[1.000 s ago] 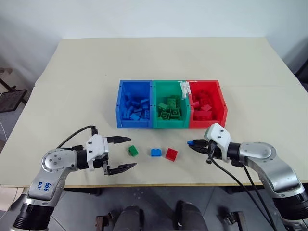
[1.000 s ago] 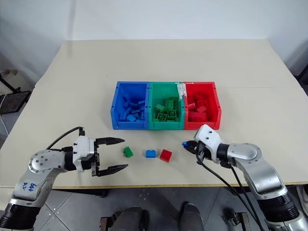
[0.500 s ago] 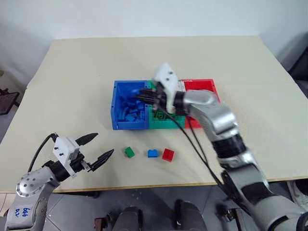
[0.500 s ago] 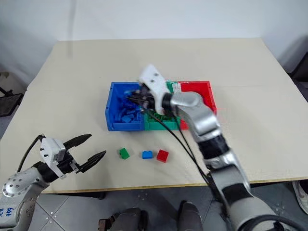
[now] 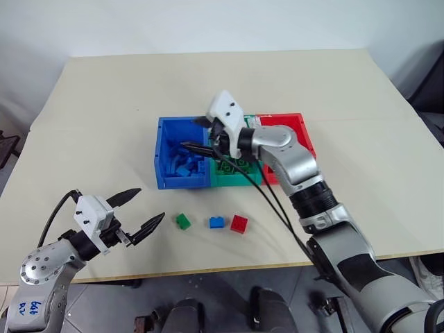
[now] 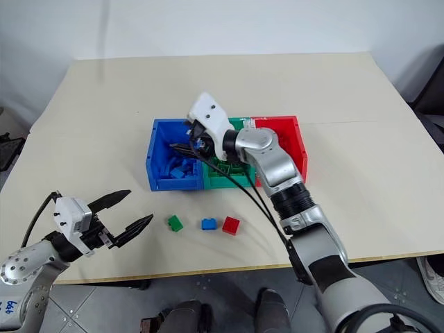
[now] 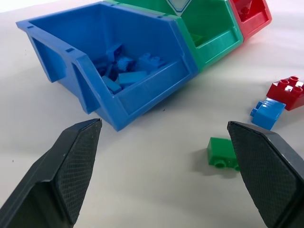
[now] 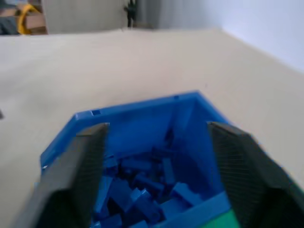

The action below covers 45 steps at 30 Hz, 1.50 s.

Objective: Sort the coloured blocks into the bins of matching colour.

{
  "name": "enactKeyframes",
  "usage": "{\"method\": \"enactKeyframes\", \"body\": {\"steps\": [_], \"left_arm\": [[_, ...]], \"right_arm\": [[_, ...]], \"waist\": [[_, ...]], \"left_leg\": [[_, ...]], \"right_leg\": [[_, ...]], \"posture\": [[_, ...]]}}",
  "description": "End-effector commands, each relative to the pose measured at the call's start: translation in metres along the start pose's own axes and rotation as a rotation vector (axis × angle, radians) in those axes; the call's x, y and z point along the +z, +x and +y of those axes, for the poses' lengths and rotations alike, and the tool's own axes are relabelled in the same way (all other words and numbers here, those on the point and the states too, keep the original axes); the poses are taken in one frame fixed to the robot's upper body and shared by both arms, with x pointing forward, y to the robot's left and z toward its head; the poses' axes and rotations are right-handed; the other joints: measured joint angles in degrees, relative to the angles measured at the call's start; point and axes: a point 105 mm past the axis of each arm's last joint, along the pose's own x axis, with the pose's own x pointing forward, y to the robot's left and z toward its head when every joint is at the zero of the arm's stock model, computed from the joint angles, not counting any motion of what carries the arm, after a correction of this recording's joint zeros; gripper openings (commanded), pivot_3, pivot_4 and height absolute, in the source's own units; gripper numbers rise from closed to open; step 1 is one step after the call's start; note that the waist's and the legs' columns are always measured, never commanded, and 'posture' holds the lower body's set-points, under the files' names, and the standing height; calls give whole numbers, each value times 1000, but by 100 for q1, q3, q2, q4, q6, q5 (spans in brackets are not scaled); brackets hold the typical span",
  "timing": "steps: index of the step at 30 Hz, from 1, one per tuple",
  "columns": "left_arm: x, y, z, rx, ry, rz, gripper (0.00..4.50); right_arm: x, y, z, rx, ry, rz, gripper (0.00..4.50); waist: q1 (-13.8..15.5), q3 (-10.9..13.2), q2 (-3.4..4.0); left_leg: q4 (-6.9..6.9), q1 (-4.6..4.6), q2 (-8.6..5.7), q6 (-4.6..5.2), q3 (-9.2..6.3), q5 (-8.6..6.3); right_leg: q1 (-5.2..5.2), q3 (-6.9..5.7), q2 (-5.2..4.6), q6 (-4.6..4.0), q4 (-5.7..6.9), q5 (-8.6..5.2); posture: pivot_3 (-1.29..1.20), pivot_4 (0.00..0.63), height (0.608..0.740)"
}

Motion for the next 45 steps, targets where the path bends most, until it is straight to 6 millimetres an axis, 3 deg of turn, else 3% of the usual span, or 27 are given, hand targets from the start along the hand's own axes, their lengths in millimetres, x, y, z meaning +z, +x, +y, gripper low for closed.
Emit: {"method": "enactKeyframes", "body": {"steps": [1,6,10,15,19,22,25,31,37,40,45], "left_arm": [[7,3,3,-33,24,-9,4500],[4,9,-2,-159,76,35,4500],[1,17,-13,-278,118,59,4500],[4,38,-36,-464,165,30,4500],[4,47,-39,-528,178,8,4500],[5,55,-37,-558,226,4,4500],[8,59,-38,-593,232,-11,4500],[6,51,-40,-630,222,4,4500],[5,41,-43,-637,216,23,4500],[6,38,-42,-621,215,32,4500],[7,33,-40,-589,218,43,4500]], "right_arm": [[12,-40,8,48,-57,-95,4476],[-11,-107,39,166,-47,-30,4476],[-29,-147,48,134,-33,47,4476],[-59,-220,72,93,-58,220,4476],[-64,-245,77,4,-9,272,4476],[-66,-243,81,10,2,292,4476],[-64,-225,86,43,32,290,4476],[-61,-159,94,55,134,297,4476],[-92,-121,98,57,135,434,4476],[-102,-112,99,57,134,470,3854],[-105,-109,101,69,148,464,2210]], "waist": [[44,0,-1],[69,0,0],[37,1,0],[183,1,-1],[256,1,-1],[218,1,-1],[206,1,-1],[200,1,-1],[243,1,-1],[279,1,-1],[279,1,-1]], "left_leg": [[0,0,0,0,-1,0],[0,-2,-3,3,1,-2],[0,3,-1,4,15,-2],[1,11,0,10,36,-5],[9,11,-4,18,53,-9],[21,16,-1,19,62,-8],[29,15,1,19,61,-8],[32,11,4,19,54,-9],[43,-2,-1,22,47,-12],[51,-5,-2,27,49,-16],[51,-5,-2,27,50,-16]], "right_leg": [[1,0,0,0,-1,0],[6,-4,-2,0,-10,0],[7,1,-2,0,-12,0],[8,15,-4,0,-15,0],[11,17,-9,3,-25,2],[13,25,-7,0,-21,3],[14,26,-6,-1,-18,4],[9,23,-7,-1,-14,4],[7,19,-9,-1,-16,4],[7,19,-10,0,-17,4],[7,18,-9,0,-15,4]], "posture": [[0,150,740],[0,150,740],[0,150,740],[0,150,740],[0,150,740],[0,150,740],[0,150,740],[0,150,740],[0,150,740],[0,150,740],[0,150,740]]}}
